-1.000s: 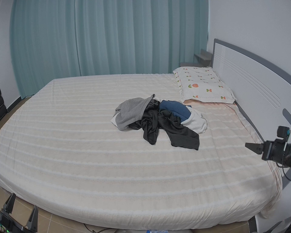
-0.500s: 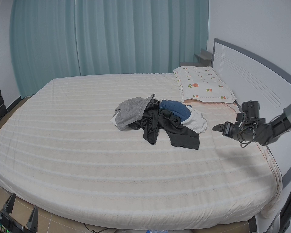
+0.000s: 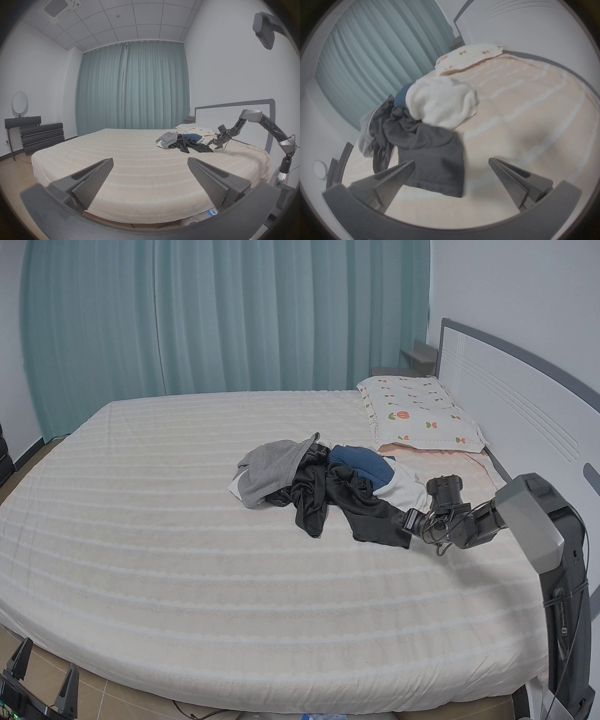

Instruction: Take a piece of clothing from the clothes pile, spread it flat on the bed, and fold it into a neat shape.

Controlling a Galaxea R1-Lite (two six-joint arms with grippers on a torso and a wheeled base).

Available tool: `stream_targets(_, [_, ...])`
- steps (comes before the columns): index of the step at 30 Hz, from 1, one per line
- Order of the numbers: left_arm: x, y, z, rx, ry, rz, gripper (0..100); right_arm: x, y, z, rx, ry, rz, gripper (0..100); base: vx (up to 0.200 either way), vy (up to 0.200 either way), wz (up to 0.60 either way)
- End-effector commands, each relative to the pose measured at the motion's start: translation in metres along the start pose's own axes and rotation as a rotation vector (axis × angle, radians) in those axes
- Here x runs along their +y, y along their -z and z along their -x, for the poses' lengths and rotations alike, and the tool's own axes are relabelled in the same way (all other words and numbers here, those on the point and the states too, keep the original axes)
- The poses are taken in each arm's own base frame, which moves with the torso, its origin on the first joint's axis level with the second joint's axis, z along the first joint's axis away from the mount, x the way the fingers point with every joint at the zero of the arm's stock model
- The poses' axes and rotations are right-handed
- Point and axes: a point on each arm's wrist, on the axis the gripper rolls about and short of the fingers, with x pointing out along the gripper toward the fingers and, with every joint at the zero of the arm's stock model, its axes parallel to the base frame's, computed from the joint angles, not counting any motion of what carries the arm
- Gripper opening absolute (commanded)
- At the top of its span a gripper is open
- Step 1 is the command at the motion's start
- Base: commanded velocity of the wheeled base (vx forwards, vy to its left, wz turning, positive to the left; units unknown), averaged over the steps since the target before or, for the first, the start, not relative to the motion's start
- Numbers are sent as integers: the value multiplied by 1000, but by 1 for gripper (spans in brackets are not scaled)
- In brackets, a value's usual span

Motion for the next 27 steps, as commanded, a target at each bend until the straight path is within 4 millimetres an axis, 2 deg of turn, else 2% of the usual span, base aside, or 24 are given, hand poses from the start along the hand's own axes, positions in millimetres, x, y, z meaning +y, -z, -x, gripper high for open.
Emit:
stream_targets(1, [0, 4, 0, 0, 0, 0, 100, 5, 27, -23, 28, 8, 18, 100, 0, 0, 0])
stream_targets(4, [0, 4, 0, 0, 0, 0, 100, 9, 30, -30, 14, 4, 21, 100, 0, 0, 0])
stream_targets(10, [0, 4, 0, 0, 0, 0, 100, 10, 21, -32, -20, 19, 21, 100, 0, 0, 0])
stream_targets(11, [0, 4, 0, 0, 0, 1, 100, 13, 17, -30, -29, 11, 15, 0, 0, 0, 0])
stream_targets(15, [0, 4, 0, 0, 0, 1, 100, 16, 13, -27, -39, 9, 15, 0, 0, 0, 0])
stream_targets(23, [0, 4, 0, 0, 0, 1, 100, 17, 10, -5, -17, 13, 28, 0, 0, 0, 0])
stream_targets(27, [0, 4, 0, 0, 0, 0, 100, 19, 9, 27, 62, -44, 16, 0, 0, 0, 0])
